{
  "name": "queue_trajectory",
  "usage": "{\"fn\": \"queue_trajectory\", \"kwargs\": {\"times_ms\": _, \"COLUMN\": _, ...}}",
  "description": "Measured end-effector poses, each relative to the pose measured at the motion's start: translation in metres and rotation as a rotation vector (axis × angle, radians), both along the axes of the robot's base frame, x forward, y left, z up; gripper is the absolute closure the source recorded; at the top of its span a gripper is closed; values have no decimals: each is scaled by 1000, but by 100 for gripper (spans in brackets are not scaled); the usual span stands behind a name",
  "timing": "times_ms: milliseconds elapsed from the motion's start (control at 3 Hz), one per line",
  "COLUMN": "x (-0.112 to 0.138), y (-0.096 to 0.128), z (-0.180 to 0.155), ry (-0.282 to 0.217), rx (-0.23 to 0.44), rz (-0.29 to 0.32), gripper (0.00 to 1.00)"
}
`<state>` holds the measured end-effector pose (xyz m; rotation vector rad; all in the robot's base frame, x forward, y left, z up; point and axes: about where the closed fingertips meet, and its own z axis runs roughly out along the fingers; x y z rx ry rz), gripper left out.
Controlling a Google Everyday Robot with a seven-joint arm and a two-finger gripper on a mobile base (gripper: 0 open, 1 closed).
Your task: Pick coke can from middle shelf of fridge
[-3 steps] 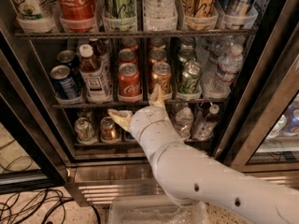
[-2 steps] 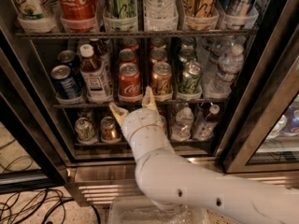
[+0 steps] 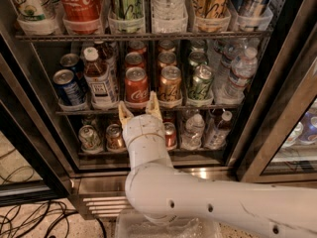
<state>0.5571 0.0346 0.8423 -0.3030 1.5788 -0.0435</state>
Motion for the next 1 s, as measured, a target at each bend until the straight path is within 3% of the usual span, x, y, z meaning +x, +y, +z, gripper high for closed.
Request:
{"fn": "queue_trajectory", "kwargs": {"times_ms": 333, "x": 6, "y": -5, "z": 2, "ry": -22, "rx": 15, "rz": -57, "gripper": 39}}
{"fn": "queue_trajectory", "kwargs": {"times_ms": 667, "x": 44, "y": -4, "z": -3, "ry": -26, "rx": 26, "rz": -82, "gripper": 39}}
{"fn": "queue_trajectory", "kwargs": {"times_ms": 1000, "x": 56, "y": 0, "z": -11, "ry": -3, "rx": 31, "rz": -69, "gripper": 38}}
